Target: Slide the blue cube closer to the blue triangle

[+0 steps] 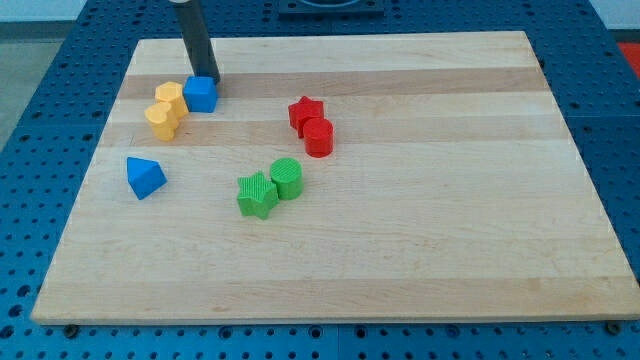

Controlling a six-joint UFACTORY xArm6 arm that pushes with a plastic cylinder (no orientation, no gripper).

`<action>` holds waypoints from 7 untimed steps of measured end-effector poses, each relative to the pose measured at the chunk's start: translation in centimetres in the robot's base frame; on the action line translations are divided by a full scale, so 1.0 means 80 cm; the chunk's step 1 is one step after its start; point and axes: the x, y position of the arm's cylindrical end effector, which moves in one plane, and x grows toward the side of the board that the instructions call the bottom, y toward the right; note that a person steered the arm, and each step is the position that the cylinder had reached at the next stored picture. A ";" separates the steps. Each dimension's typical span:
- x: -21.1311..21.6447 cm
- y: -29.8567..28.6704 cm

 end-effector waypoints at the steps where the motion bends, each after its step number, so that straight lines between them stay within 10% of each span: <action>1: 0.000 -0.009; 7: 0.095 0.024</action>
